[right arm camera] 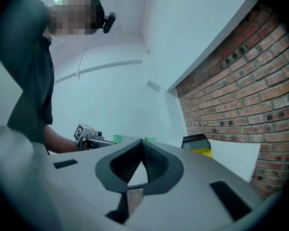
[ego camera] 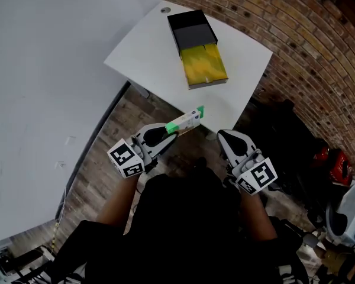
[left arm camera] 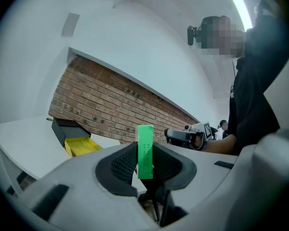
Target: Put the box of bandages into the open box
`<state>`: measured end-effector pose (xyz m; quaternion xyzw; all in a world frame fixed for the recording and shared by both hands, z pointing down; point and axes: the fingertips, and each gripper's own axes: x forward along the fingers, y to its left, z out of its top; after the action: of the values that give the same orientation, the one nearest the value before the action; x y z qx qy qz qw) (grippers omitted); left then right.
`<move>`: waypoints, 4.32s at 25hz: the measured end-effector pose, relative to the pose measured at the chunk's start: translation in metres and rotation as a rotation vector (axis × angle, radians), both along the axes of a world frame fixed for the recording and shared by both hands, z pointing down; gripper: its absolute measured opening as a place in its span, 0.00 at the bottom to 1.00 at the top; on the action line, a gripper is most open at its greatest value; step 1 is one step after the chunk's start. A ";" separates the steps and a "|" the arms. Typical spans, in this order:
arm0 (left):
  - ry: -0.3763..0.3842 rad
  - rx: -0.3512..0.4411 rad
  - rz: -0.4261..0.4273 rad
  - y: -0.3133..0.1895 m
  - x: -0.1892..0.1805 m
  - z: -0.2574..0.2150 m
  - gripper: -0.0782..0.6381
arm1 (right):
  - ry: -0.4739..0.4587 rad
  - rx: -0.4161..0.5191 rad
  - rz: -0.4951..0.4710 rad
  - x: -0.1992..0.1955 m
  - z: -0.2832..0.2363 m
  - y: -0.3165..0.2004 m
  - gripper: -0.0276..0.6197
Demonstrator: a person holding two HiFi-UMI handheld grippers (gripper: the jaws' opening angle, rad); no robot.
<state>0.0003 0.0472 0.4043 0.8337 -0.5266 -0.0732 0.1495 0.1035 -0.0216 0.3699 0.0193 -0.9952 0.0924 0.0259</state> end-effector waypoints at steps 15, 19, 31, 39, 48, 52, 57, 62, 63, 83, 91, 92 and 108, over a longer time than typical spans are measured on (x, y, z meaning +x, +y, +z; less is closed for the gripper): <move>-0.022 -0.084 0.017 -0.090 -0.017 0.013 0.24 | -0.031 -0.034 0.082 0.011 0.017 -0.088 0.05; -0.018 -0.091 0.017 -0.112 -0.046 0.018 0.24 | -0.011 -0.038 0.121 0.000 0.023 -0.103 0.05; 0.013 -0.128 0.228 -0.210 -0.128 0.023 0.24 | 0.056 -0.031 0.340 -0.066 0.024 -0.178 0.05; 0.005 -0.199 0.353 -0.257 -0.173 0.036 0.24 | 0.074 -0.038 0.458 -0.104 0.022 -0.208 0.05; 0.011 -0.301 0.521 -0.284 -0.184 0.065 0.24 | 0.114 0.005 0.612 -0.119 0.025 -0.227 0.05; 0.018 -0.342 0.568 -0.296 -0.182 0.082 0.24 | 0.135 0.064 0.655 -0.123 0.027 -0.224 0.05; 0.051 -0.409 0.579 -0.307 -0.169 0.098 0.24 | 0.153 0.043 0.666 -0.120 0.040 -0.221 0.05; 0.104 -0.488 0.576 -0.313 -0.158 0.112 0.24 | 0.139 0.022 0.667 -0.120 0.046 -0.229 0.05; 0.110 -0.502 0.577 -0.314 -0.156 0.115 0.24 | 0.138 0.025 0.663 -0.122 0.044 -0.231 0.05; 0.180 -0.698 0.553 -0.331 -0.138 0.165 0.24 | 0.141 0.000 0.669 -0.119 0.058 -0.249 0.05; 0.182 -0.736 0.569 -0.333 -0.127 0.178 0.24 | 0.150 -0.022 0.672 -0.117 0.066 -0.245 0.05; 0.178 -0.737 0.573 -0.332 -0.126 0.179 0.24 | 0.152 -0.024 0.673 -0.117 0.067 -0.245 0.05; -0.034 -0.730 0.580 -0.330 -0.128 0.194 0.25 | 0.145 -0.032 0.663 -0.122 0.068 -0.244 0.05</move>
<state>-0.1273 -0.2829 0.5987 0.8405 -0.2655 0.1751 0.4387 -0.0188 -0.2658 0.4378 0.3481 -0.9287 0.1097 0.0652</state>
